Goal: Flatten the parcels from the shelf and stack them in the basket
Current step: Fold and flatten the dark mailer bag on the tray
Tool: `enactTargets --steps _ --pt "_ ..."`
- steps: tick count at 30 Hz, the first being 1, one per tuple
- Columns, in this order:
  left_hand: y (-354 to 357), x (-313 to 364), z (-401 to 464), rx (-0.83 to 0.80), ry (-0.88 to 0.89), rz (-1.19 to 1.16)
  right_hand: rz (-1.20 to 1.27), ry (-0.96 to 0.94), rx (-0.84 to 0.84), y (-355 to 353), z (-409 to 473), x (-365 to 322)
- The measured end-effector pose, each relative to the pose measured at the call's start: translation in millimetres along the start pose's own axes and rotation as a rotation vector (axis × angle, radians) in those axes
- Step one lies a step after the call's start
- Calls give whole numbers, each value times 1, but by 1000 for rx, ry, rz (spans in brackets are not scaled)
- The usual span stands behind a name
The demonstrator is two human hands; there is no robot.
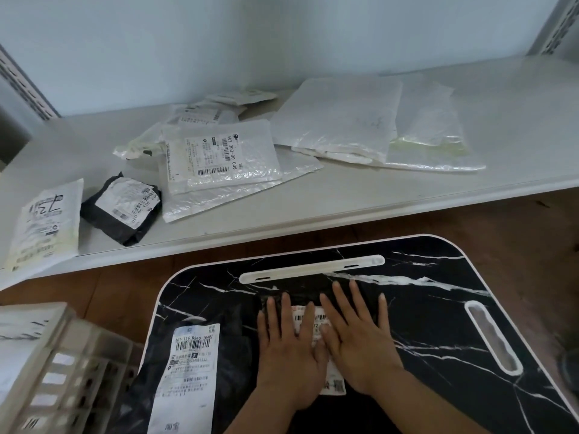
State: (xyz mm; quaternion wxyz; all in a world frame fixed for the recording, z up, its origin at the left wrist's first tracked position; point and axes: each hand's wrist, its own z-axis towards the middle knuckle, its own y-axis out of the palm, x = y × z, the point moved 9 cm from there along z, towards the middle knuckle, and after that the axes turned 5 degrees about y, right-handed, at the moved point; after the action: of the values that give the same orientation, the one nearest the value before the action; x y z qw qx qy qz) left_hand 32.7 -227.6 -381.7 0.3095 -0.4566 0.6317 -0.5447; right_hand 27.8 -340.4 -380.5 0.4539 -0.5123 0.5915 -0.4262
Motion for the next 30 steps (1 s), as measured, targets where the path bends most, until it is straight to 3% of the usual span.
enactTargets --steps 2,4,8,10,13,16,20,25,30 --pt "-7 -4 2 -67 -22 -40 9 12 -49 -7 4 0" --pt "-21 -7 9 -18 -19 -54 41 -20 -51 -17 12 -2" --pt "-17 -7 11 -244 -22 -133 165 -19 -205 -30 11 3" --pt "-23 -5 6 -233 -21 -156 197 15 -107 -45 5 10" --pt "-41 -9 -5 -77 -102 -271 304 293 95 -68 -12 38" --pt "-55 -13 -26 14 -294 -437 714 577 34 -60 -26 57" --pt "-59 -21 -53 46 -521 -818 1165 697 -127 -50 -38 46" --pt "-74 -38 -74 178 -626 -1460 1549 555 -200 -107 -48 24" --pt "-119 -33 -97 -70 -330 -1599 1725 375 -159 -184 -53 -9"
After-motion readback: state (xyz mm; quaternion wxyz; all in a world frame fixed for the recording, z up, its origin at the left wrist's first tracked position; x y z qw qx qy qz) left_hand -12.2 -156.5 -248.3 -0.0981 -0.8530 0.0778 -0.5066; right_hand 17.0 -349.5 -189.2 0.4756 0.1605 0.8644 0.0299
